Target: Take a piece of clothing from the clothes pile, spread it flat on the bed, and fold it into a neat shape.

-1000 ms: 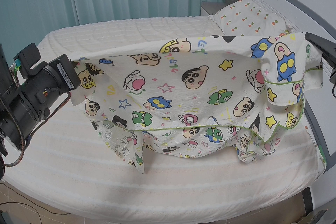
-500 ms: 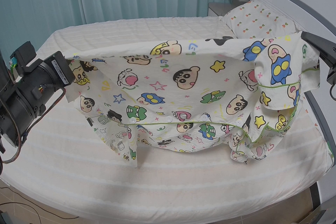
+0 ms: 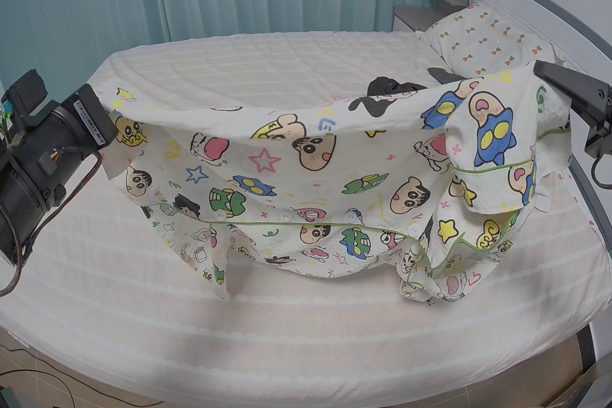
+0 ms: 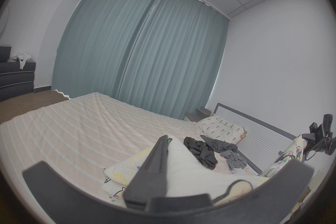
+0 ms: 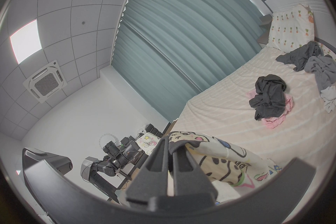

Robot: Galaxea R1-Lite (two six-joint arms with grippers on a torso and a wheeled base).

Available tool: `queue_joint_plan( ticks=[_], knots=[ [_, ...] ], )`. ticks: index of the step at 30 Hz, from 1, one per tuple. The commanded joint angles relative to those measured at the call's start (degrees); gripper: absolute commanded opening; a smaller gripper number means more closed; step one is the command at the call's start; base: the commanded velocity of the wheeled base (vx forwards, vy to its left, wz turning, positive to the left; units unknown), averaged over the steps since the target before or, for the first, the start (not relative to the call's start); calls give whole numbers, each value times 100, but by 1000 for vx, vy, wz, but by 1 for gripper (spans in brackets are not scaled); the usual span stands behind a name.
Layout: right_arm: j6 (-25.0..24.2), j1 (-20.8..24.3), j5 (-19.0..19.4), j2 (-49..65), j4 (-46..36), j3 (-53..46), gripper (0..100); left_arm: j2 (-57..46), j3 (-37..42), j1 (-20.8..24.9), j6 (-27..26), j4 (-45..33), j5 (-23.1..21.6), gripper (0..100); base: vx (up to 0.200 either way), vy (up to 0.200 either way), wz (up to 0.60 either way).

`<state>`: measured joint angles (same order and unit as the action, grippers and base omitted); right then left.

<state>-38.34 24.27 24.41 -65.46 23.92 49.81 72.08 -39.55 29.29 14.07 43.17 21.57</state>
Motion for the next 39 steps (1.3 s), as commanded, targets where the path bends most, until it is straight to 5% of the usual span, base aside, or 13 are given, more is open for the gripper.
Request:
queue_joint_plan(
  ticks=[1,39],
  knots=[
    [28,157,12,-19,8,2,0,-72,0,-38,-1,8,6,0,0,200,0],
    [213,675,-15,-204,16,46,0,-309,131,-222,-106,8,-3,0,0,200,0]
  ],
)
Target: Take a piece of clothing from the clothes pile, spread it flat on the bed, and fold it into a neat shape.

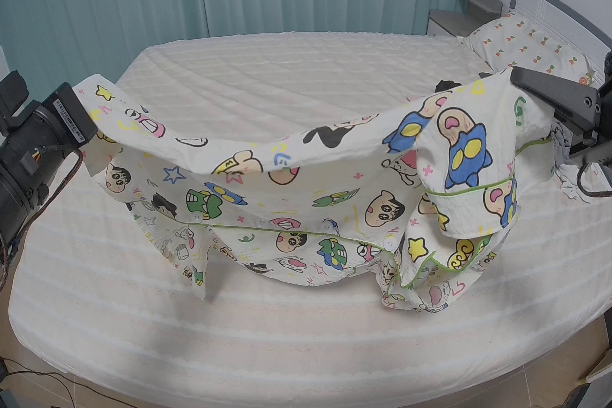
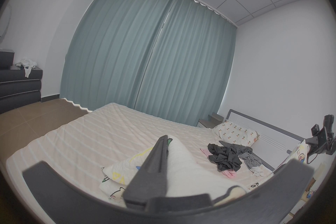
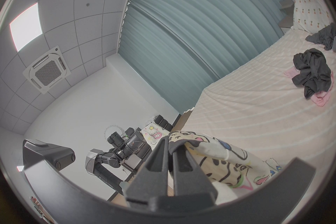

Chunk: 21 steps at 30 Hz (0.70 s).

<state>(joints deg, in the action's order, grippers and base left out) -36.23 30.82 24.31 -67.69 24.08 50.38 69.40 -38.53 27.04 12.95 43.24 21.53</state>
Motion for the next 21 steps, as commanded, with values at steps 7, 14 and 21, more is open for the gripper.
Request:
queue_joint_plan(
  ticks=[7,14,21],
  knots=[
    [2,153,4,248,-17,-20,0,-208,197,56,6,0,-8,0,0,29,0],
    [28,188,21,512,-35,-204,0,-419,399,56,6,0,-8,0,-200,0,0],
    [55,188,30,758,-43,-292,0,-498,408,56,6,0,0,0,-200,0,0]
  ],
)
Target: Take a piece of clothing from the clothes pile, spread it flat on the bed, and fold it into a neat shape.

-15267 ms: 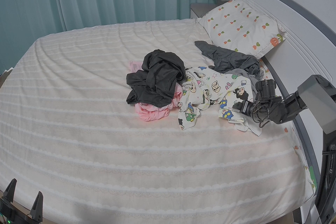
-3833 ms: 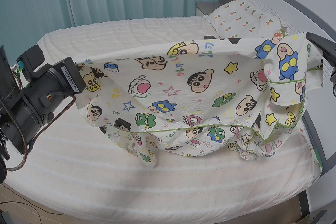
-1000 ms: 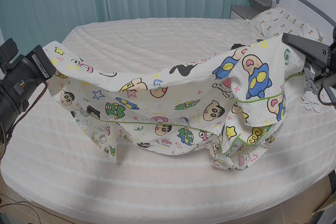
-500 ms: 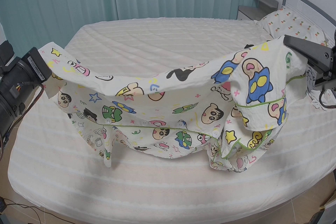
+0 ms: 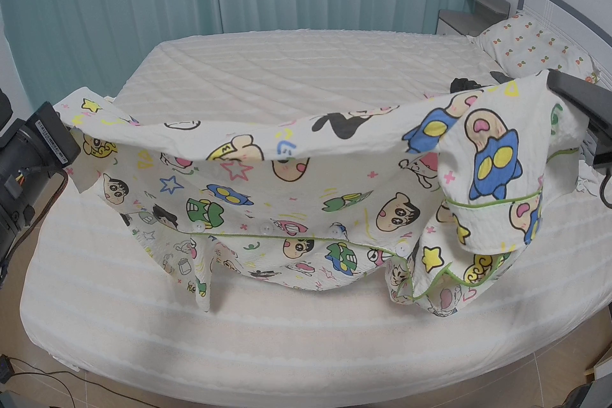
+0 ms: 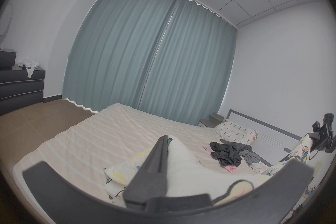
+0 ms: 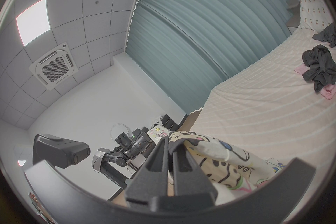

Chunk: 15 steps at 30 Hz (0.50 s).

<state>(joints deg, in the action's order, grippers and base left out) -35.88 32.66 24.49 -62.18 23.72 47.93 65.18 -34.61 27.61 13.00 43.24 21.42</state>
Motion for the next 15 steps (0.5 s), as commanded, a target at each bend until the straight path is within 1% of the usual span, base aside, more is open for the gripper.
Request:
queue_joint_plan(
  ticks=[1,8,15],
  knots=[
    [37,12,21,242,-8,-74,0,-85,24,-1,1,0,3,0,-200,0,0],
    [239,83,38,479,-34,-144,0,-287,51,-1,1,0,11,0,-200,0,0],
    [283,83,12,637,-131,-126,0,-524,218,-1,-8,-17,11,0,-200,0,0]
  ],
)
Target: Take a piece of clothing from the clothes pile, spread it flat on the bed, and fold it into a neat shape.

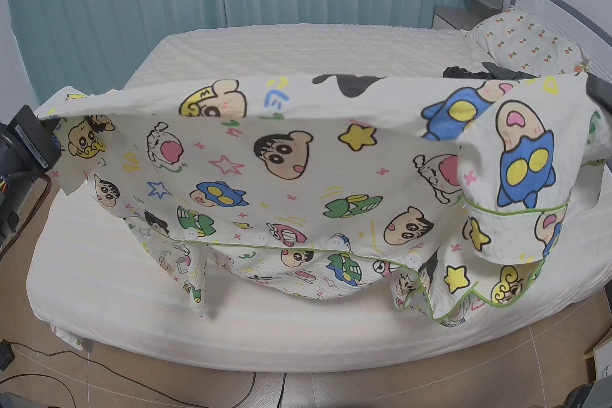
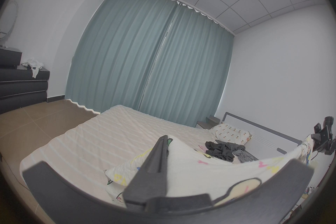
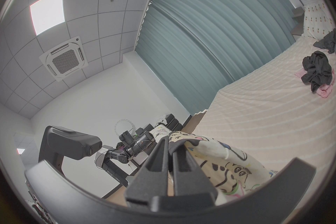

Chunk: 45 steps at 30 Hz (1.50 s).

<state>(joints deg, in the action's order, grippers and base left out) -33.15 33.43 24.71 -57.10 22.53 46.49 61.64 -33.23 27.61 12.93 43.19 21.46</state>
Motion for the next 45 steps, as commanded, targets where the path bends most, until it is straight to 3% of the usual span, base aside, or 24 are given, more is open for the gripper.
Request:
queue_joint_plan(
  ticks=[1,11,18,24,30,34,45],
  knots=[
    [10,6,-19,129,-20,18,0,-169,89,-1,-1,-30,8,0,-200,0,0],
    [1,-91,-45,-56,-64,132,0,-249,133,-1,-1,-373,8,0,0,0,0],
    [19,-627,-45,-557,-29,61,0,-99,159,-28,43,-909,8,0,0,0,0],
    [318,-952,-72,-1014,-38,-44,0,551,256,-45,60,-900,8,0,0,0,0],
    [704,-1031,-388,-1532,24,-158,0,1448,10,-239,78,-839,-19,0,67,0,0],
    [827,-1119,-564,-1928,129,-114,0,2248,-386,-511,86,-364,-36,0,200,0,0],
    [871,-1453,-951,-3334,1500,-35,0,3856,-1537,-722,86,-74,-54,0,200,0,0]
  ],
)
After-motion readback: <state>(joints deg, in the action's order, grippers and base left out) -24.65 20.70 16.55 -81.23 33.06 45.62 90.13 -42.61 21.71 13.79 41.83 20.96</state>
